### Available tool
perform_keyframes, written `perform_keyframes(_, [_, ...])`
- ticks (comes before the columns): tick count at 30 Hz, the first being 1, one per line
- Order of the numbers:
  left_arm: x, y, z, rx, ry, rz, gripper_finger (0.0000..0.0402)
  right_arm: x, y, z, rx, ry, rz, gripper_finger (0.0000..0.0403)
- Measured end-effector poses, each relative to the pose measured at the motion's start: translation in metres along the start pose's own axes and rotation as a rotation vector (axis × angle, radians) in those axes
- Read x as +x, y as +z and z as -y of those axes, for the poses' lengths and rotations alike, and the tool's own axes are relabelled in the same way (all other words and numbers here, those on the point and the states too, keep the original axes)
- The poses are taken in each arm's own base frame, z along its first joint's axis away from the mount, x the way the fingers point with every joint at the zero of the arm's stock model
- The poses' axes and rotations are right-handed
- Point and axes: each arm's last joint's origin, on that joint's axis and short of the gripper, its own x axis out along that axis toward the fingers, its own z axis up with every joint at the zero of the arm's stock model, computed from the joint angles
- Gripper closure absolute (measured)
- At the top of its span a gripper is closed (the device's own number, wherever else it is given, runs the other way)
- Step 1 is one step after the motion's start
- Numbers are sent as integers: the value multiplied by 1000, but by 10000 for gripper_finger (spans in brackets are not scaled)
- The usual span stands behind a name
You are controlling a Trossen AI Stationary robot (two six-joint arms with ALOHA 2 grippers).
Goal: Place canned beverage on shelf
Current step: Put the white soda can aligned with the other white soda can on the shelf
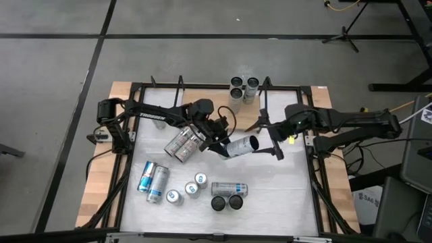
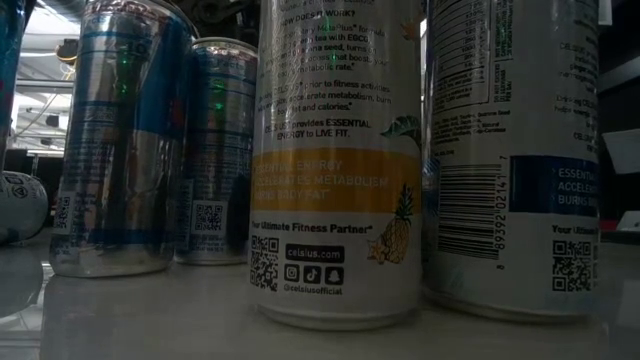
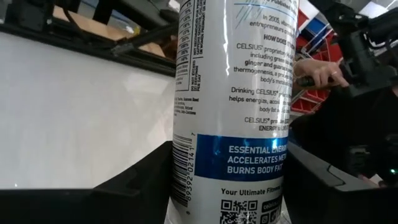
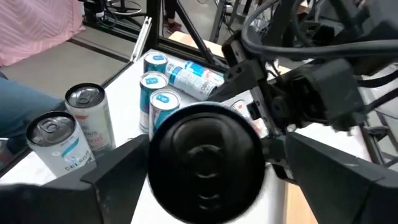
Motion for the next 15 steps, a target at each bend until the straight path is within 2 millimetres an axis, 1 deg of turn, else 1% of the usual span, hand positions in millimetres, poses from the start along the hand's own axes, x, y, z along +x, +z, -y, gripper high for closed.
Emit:
perform_keyframes(9, [0,1,0,3,10,8,180,15,-6,2,69,21,-43,40])
perform_keyframes(15, [0,1,-1,2,14,9,171,15,-6,2,90,20,-42,40])
